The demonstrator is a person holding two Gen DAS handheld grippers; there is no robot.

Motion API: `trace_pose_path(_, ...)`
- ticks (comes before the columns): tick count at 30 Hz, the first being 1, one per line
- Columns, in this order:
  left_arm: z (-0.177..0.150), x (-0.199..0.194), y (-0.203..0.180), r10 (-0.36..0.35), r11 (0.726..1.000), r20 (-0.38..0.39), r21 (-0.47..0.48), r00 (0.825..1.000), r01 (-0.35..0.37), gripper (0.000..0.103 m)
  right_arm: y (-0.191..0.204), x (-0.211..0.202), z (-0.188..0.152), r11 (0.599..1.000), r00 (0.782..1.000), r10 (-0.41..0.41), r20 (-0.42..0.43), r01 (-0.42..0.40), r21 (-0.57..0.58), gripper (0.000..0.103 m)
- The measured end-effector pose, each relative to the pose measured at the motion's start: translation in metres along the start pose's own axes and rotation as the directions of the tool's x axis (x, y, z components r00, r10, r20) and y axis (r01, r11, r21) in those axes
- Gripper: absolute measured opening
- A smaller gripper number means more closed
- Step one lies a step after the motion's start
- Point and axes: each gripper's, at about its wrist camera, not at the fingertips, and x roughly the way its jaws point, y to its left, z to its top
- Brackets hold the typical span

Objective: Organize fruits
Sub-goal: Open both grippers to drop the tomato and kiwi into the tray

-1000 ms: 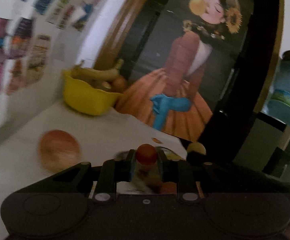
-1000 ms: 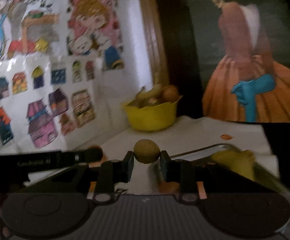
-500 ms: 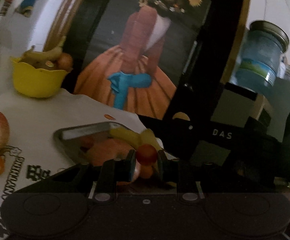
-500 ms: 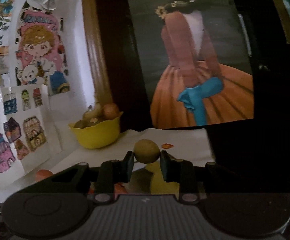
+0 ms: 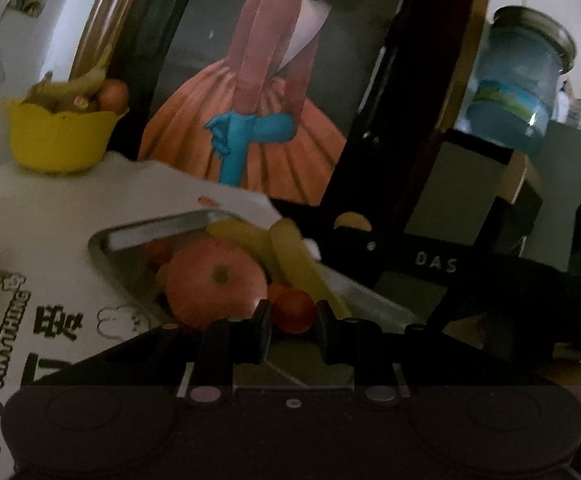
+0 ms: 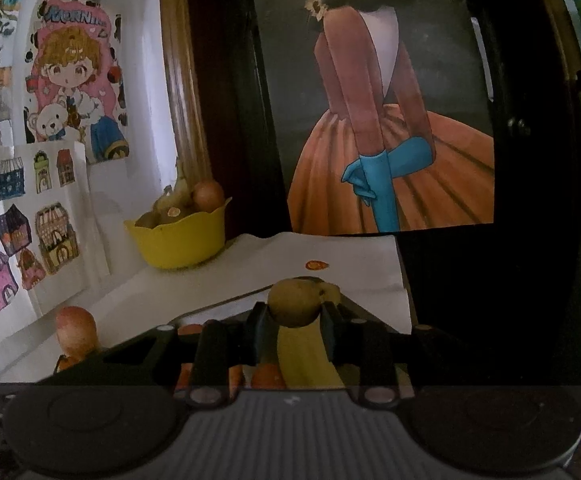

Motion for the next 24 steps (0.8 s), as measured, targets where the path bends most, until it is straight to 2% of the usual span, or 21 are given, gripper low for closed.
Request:
trace_pose_path(4,0.0,0.005,0.004,0.003,1.0,-0.038,-0.018,0.999,-0.004,0.025,-0.003,0.003,-0.002,1.0,0.999,-0.022,-0.023,0.023,0.009,0.032)
trace_pose_path(11,0.0,0.005,0.006,0.037,0.999,-0.051,-0.018,0.998,-0.038,0.025,0.005,-0.001,-0.011,1.0,0.999,-0.004,-0.049,0.003,-0.026,0.032)
trace_pose_path(16,0.0,0.008,0.01,0.065,0.997,-0.074,-0.035,0.995,-0.068,0.025,0.009,-0.002,-0.016,0.999,0.998,-0.02,-0.06,0.017,-0.049,0.032)
trace_pose_path(24,0.0,0.008,0.014,0.077,0.996,-0.083,-0.047,0.994,-0.081,0.024,0.014,0.001,-0.023,0.997,0.995,-0.028,-0.096,0.02,-0.079,0.032)
